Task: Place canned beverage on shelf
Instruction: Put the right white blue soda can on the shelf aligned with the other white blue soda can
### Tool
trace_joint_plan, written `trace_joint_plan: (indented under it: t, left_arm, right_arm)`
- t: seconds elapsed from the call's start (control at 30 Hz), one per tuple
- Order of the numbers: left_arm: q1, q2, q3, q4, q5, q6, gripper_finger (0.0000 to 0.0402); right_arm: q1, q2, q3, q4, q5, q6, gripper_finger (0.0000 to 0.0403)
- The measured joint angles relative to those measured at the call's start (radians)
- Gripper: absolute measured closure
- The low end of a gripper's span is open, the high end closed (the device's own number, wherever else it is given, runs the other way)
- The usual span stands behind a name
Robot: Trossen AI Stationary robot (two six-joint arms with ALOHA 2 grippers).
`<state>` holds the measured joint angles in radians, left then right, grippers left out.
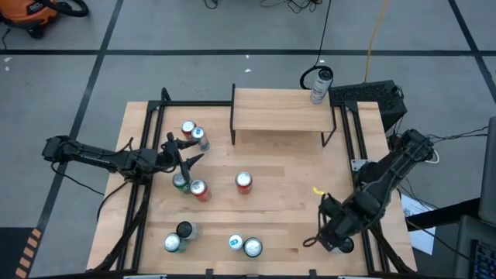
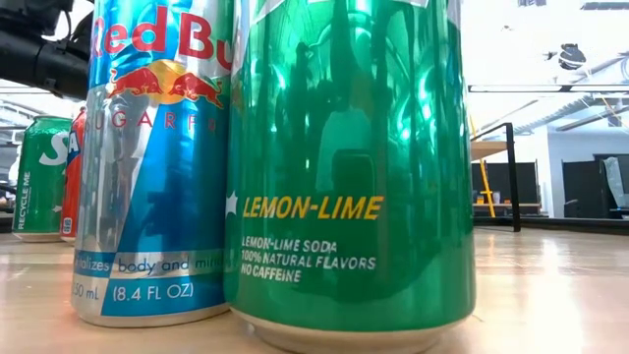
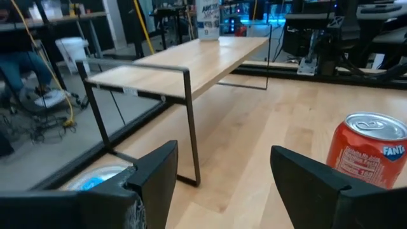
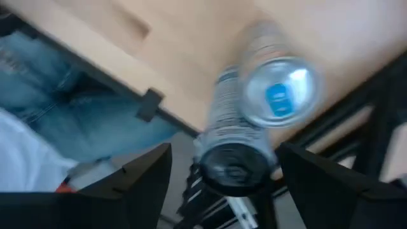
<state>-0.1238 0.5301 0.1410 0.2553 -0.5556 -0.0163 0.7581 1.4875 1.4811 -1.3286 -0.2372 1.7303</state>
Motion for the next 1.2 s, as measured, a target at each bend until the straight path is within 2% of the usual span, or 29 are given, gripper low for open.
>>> trace_joint_plan:
  t: [0.1, 0.23, 0.47, 0.73, 1.0, 1.2]
  left_arm:
    - [0.000, 0.000, 0.000, 0.010, 0.000, 0.008, 0.0150]
    - [0.000, 0.000, 0.000, 0.008, 0.000, 0.027, 0.0150]
    - [0.000, 0.001, 0.000, 0.006, -0.002, -0.005, 0.0150]
    - [0.000, 0.011, 0.000, -0.001, -0.001, -0.031, 0.0150]
    - [0.000, 0.029, 0.000, -0.002, 0.000, -0.031, 0.0150]
    - [0.000, 0.053, 0.000, -0.003, 0.000, -0.032, 0.0150]
  right_arm:
    - [0.035, 0.016, 0.036, -0.060, 0.001, 0.011, 0.0125]
    - [0.092, 0.034, 0.050, -0.042, 0.001, -0.017, 0.0125]
    - [0.153, 0.047, 0.050, -0.032, 0.027, 0.057, 0.0125]
    - [0.174, 0.047, 0.050, -0.021, 0.132, 0.054, 0.0123]
    - [0.174, 0.051, 0.050, -0.040, 0.137, 0.049, 0.0102]
    - [0.181, 0.110, 0.050, -0.028, 0.135, 0.036, 0.0094]
